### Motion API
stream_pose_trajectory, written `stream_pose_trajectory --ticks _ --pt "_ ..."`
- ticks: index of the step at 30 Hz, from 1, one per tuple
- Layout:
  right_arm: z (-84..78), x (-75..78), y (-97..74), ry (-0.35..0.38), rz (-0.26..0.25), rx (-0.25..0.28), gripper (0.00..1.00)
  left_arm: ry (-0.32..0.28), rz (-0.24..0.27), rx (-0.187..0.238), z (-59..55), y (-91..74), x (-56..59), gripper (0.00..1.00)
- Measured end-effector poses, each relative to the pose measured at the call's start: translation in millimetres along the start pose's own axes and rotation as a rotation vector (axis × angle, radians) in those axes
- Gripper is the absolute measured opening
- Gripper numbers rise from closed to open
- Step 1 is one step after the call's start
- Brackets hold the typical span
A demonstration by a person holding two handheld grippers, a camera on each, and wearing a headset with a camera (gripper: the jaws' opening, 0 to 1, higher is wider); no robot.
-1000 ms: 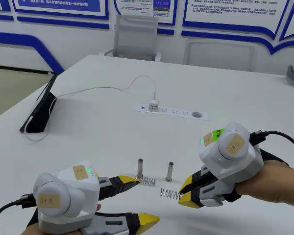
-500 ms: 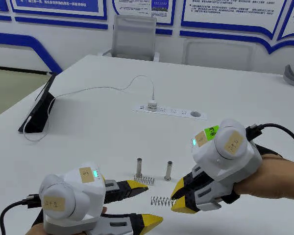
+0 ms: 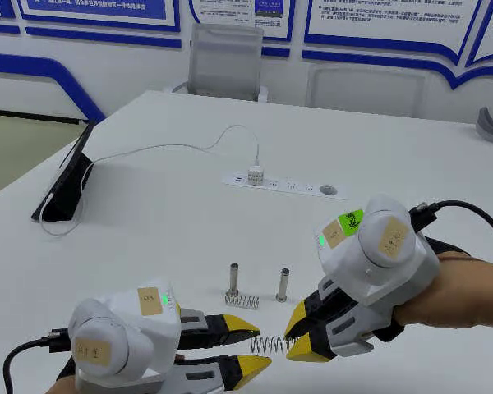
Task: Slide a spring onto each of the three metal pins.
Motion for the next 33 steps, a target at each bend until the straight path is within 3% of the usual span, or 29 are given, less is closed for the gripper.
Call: stream_pose_trajectory --ticks 13,33 --pt "11.4 -2.4 -10.2 -0.01 0.003 0.015 0.12 0.019 -0.009 -0.005 0.1 0.1 -0.4 0.12" --pt "39.9 -2.5 -15.5 -0.024 -0.021 0.116 0.12 0.026 -0.009 -0.006 2.2 -0.4 0.7 0.11"
Point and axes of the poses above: the centre of the closed fingertips' face, and the gripper's own axes: y roughly forward along the fingers, x roughly to its right, z roughly out of its top, the point moved 10 cm from there along -y, roughly backward along the fingers, and after that the axes turned 1 degree about -z, right-handed, at the moved point
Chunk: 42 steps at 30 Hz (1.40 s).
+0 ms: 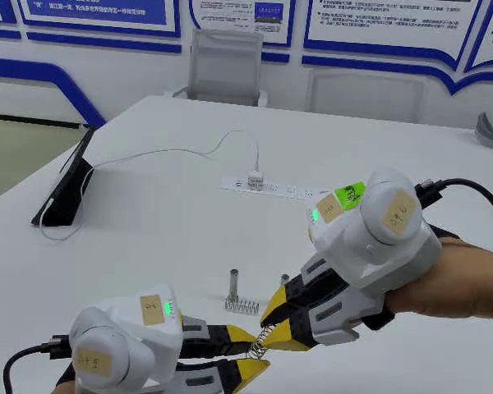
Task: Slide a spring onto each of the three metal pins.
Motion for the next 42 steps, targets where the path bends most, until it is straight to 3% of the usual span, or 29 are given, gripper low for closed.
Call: stream_pose_trajectory --ticks 13,21,42 --pt "7.1 -2.5 4.6 -0.005 -0.015 0.036 0.12 -0.032 0.001 0.015 0.1 0.8 1.9 0.11" --pt "3.2 -2.7 6.2 0.014 -0.02 0.031 0.17 -0.044 0.005 0.023 -1.4 -0.1 1.3 0.11" --pt "-2.0 -1.4 6.1 0.086 -0.049 0.074 0.12 -0.05 0.019 0.032 0.6 -0.5 -1.0 0.11"
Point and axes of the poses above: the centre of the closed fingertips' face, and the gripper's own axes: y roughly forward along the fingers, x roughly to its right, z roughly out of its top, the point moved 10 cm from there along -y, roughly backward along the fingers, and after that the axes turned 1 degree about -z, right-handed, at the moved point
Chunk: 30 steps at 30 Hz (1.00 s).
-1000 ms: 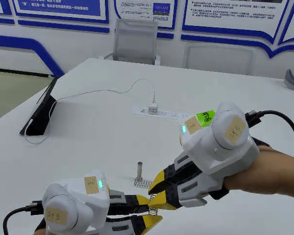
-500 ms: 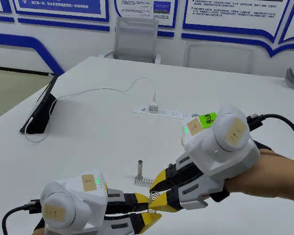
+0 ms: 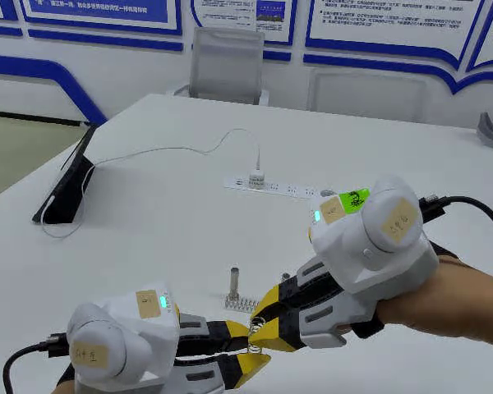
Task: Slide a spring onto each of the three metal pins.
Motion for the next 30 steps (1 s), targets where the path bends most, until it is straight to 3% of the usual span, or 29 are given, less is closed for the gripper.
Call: stream_pose_trajectory --ticks 13,30 --pt "-1.0 3.9 -3.4 0.019 -0.023 0.005 0.12 -0.026 0.021 0.009 0.6 -2.0 -2.9 0.25" --pt "-6.6 16.4 -13.4 0.049 -0.073 0.008 0.12 -0.091 0.094 0.012 -5.2 -13.5 -14.6 0.47"
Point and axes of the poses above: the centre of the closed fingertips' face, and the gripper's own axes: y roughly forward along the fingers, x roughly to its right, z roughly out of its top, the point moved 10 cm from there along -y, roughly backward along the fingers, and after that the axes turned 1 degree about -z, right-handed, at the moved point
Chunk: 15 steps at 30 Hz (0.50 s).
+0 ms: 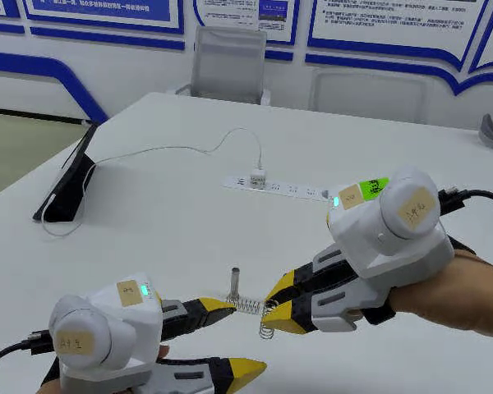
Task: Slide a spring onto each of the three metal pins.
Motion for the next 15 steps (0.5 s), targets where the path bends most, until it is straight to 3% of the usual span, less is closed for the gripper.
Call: stream_pose_trajectory --ticks 15 --pt "-1.7 24.9 -12.5 0.04 -0.082 0.016 0.12 -0.031 0.048 0.003 -4.4 -6.8 -10.0 0.53"
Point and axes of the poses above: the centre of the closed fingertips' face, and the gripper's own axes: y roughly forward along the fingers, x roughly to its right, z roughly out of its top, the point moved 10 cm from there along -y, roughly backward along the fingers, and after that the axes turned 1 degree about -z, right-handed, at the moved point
